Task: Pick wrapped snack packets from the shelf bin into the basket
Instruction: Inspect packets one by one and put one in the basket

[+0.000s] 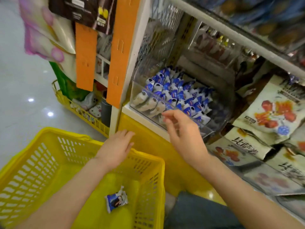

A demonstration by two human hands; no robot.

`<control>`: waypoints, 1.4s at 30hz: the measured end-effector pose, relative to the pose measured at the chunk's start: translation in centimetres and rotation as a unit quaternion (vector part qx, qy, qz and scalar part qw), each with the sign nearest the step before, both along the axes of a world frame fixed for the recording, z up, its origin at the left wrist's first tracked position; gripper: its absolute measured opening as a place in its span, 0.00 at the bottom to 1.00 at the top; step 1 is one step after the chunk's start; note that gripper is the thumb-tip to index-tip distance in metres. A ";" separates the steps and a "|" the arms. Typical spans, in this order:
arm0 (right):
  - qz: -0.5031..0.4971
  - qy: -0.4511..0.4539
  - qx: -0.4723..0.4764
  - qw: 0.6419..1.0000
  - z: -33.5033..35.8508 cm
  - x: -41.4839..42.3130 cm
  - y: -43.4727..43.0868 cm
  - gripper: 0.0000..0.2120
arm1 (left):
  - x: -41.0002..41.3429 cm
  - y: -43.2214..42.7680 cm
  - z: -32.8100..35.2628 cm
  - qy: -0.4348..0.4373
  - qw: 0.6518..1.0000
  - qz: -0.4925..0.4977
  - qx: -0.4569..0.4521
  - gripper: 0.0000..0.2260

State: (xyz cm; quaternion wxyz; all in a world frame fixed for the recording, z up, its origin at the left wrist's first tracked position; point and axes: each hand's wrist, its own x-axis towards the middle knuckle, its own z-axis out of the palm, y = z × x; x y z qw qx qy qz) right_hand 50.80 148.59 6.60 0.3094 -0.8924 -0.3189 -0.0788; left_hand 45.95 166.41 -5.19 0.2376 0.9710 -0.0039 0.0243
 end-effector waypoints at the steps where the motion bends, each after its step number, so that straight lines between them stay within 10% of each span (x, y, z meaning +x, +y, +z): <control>1: -0.003 -0.013 0.023 1.000 1.3 1.1 0.8 0.09 | 0.3 0.2 1.6 -0.053 0.998 0.010 -0.015 0.16; 7: -0.089 0.006 -0.048 0.995 4.2 7.9 4.9 0.10 | 2.5 2.4 10.7 -0.257 0.966 -0.007 0.013 0.13; 13: -0.133 0.169 -0.085 0.973 3.0 11.6 5.7 0.09 | 5.1 3.0 12.3 -0.232 0.967 -0.098 0.046 0.14; 25: -0.170 0.048 -0.100 0.979 3.8 10.7 6.9 0.07 | 5.5 2.8 11.8 -0.229 0.962 -0.128 0.079 0.14; 32: -0.073 -0.019 0.175 0.982 7.8 4.6 4.5 0.06 | 2.5 1.3 12.5 -0.215 0.957 -0.025 -0.196 0.13; 37: 0.006 0.140 0.210 0.968 7.7 -0.6 2.7 0.06 | -0.3 0.0 12.5 -0.135 0.851 0.052 -0.505 0.07; 42: 0.016 0.306 0.248 0.919 5.6 -2.7 2.5 0.05 | -2.8 0.1 11.4 -0.099 0.821 0.058 -0.559 0.02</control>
